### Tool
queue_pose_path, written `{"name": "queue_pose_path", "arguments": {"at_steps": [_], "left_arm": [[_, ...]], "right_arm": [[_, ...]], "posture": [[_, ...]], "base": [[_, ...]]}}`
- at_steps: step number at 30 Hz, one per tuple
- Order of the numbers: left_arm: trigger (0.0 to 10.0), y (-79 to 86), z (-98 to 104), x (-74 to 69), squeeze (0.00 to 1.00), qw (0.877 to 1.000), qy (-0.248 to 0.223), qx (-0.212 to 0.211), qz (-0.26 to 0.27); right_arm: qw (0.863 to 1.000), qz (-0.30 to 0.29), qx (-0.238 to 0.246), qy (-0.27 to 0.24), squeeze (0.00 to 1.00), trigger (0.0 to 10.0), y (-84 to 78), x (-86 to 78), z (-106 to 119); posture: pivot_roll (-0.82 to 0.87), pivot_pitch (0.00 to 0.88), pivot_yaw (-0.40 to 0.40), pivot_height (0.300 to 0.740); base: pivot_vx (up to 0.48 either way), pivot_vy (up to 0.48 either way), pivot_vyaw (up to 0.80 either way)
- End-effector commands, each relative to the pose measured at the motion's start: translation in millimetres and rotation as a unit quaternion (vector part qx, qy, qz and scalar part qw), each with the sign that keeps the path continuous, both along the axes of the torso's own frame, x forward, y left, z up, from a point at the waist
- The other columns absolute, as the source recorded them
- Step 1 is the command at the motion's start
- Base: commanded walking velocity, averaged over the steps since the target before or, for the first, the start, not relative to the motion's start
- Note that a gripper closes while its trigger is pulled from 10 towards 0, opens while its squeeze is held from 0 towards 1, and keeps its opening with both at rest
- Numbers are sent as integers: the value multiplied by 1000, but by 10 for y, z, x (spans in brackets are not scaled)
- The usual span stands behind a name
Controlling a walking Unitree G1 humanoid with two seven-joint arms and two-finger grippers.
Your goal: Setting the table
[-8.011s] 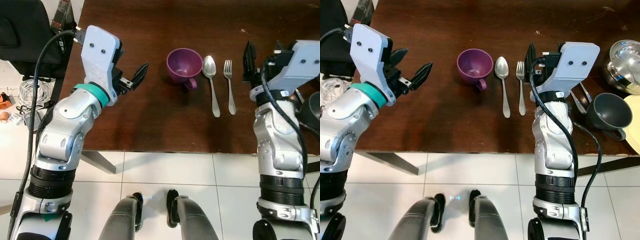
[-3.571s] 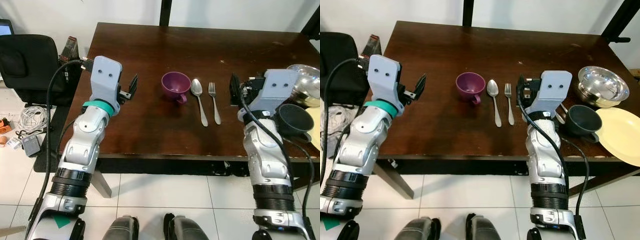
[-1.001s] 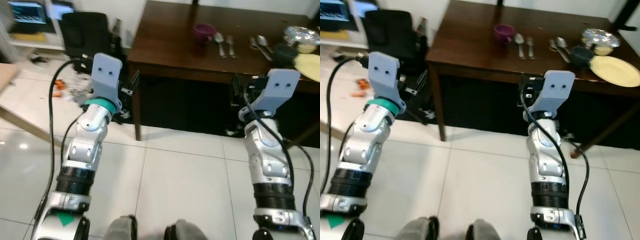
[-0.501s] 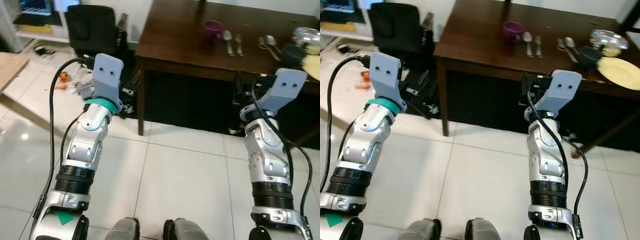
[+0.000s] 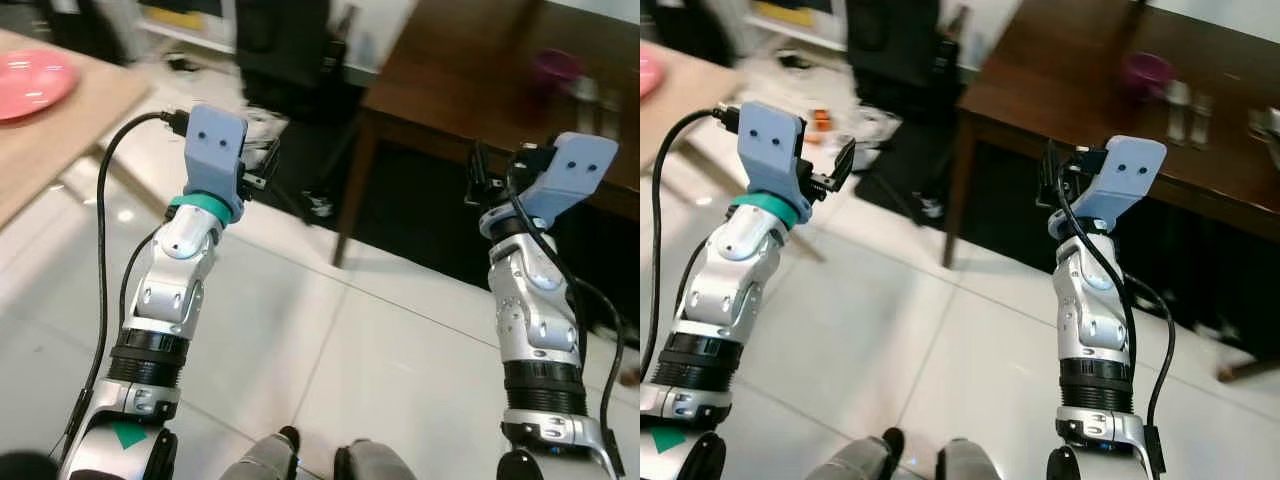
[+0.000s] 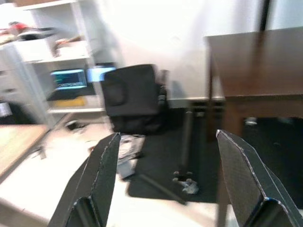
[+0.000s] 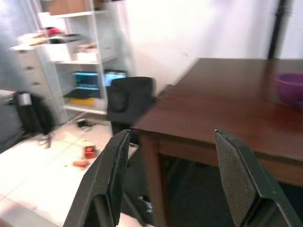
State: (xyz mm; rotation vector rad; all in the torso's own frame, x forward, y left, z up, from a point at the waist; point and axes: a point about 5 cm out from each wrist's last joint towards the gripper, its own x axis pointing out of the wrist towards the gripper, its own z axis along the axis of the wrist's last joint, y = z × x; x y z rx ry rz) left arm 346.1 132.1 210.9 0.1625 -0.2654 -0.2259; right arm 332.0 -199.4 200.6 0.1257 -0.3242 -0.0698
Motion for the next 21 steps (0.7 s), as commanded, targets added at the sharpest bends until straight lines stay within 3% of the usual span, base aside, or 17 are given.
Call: {"name": "queue_pose_path", "arguments": {"at_steps": [1,21], "left_arm": [[10000,15,-65,1,0,1000,11,9,5],[10000,51,-38,25,0,1000,10,16,18]], "right_arm": [[1000,-2,5,-3,0,10000,-13,-12,-5],[1000,0,11,-6,0,10000,-1,-23,-21]], "posture": [[50,0,12,740],[56,0,20,740]], "base": [[0,0,800],[0,0,800]]}}
